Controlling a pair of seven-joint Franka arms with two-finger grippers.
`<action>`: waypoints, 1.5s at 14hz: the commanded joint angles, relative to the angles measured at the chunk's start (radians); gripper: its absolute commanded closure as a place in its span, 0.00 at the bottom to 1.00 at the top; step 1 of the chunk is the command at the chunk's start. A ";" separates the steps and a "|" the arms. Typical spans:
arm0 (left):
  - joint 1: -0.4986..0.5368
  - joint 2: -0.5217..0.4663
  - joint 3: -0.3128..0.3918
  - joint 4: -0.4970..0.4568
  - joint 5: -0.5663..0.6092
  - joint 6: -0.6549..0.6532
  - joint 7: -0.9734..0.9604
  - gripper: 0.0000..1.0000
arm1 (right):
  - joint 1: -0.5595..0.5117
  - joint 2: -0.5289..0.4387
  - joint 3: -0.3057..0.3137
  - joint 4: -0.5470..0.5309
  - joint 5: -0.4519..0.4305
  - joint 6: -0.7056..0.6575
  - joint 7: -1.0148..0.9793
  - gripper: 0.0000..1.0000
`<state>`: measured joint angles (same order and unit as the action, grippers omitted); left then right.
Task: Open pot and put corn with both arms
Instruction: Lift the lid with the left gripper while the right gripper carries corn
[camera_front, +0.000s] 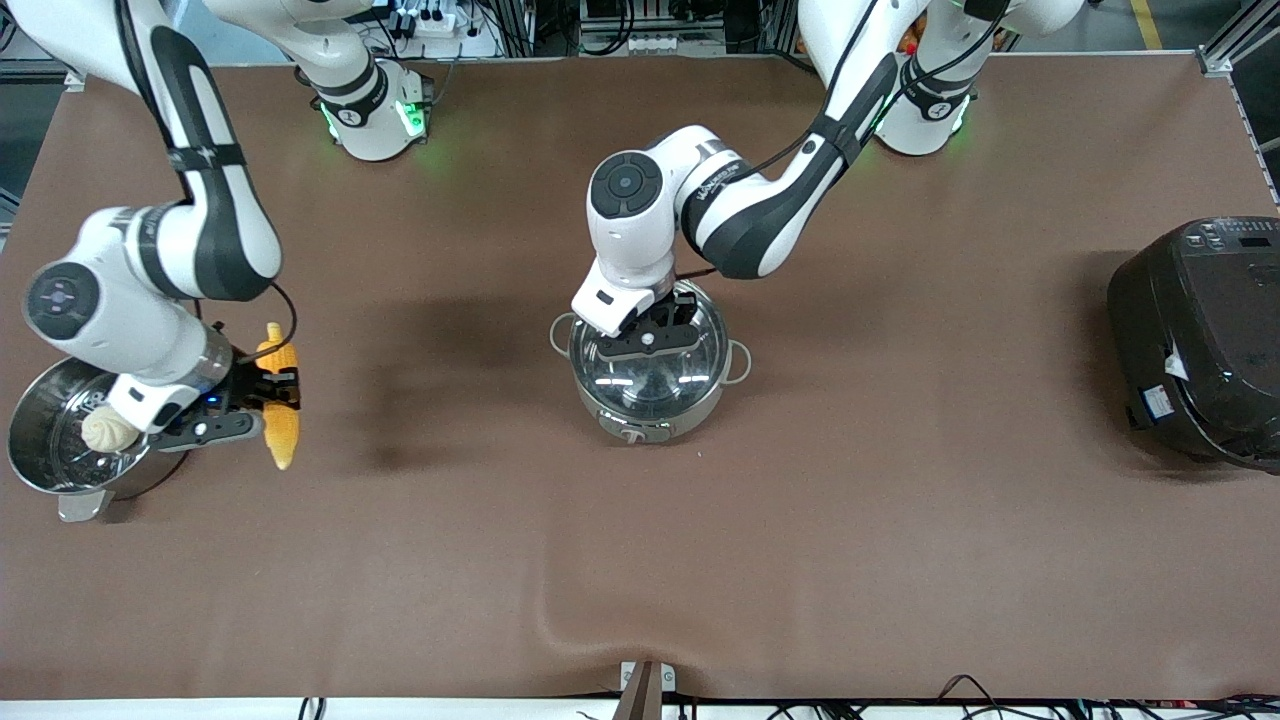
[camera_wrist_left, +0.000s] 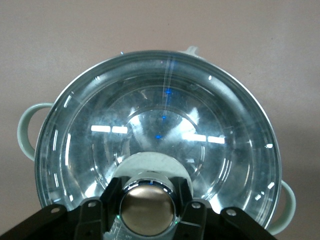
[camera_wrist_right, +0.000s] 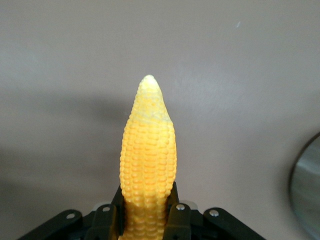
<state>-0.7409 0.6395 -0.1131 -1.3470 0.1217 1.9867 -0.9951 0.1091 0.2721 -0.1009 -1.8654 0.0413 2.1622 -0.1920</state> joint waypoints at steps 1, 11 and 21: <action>0.018 -0.085 0.006 0.005 -0.042 -0.069 -0.011 1.00 | 0.056 0.015 -0.003 0.061 0.020 -0.024 0.012 1.00; 0.440 -0.227 0.007 -0.012 -0.079 -0.235 0.139 1.00 | 0.446 0.030 -0.005 0.121 0.002 -0.010 0.438 1.00; 0.621 -0.268 0.001 -0.318 -0.068 -0.059 0.266 1.00 | 0.782 0.337 -0.008 0.374 -0.188 0.093 1.132 1.00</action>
<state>-0.1257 0.4402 -0.1022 -1.5347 0.0599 1.8371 -0.7420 0.8663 0.5356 -0.0925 -1.5484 -0.0609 2.2345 0.8297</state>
